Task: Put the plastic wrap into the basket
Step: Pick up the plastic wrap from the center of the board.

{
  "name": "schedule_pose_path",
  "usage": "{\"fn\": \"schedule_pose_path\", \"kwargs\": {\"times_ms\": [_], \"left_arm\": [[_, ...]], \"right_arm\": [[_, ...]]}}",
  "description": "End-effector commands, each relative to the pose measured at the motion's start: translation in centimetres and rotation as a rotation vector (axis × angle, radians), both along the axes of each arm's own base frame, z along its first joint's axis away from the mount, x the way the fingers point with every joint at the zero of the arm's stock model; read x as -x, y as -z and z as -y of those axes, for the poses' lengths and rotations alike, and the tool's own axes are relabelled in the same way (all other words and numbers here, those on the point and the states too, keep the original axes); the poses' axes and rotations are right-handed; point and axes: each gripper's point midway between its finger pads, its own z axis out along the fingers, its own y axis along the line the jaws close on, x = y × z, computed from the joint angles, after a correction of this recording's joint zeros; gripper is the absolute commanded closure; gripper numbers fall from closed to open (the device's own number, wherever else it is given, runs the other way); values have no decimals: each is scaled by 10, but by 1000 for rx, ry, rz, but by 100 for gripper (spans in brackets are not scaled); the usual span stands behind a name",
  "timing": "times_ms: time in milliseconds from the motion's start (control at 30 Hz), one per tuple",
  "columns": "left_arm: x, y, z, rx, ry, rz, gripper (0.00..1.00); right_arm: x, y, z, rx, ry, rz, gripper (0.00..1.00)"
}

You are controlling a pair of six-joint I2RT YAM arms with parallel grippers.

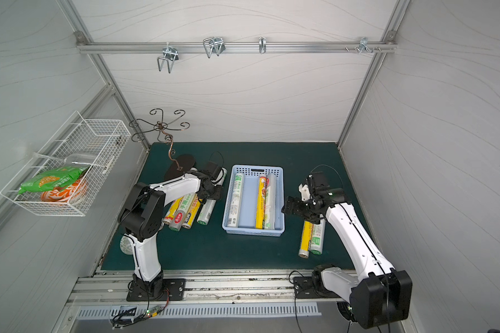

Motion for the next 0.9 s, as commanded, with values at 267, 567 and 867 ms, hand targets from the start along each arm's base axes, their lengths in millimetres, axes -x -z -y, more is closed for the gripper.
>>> {"fn": "schedule_pose_path", "kwargs": {"times_ms": [267,567,867], "left_arm": [[-11,6,10,40,-2,0,37],[-7,5,12,57,-6,-8,49],[-1,-39,13,121,-24,57,59]], "right_arm": [[4,7,4,16,10,-28,1],[3,7,4,19,11,-29,1],[2,7,3,13,17,-25,1]]}}
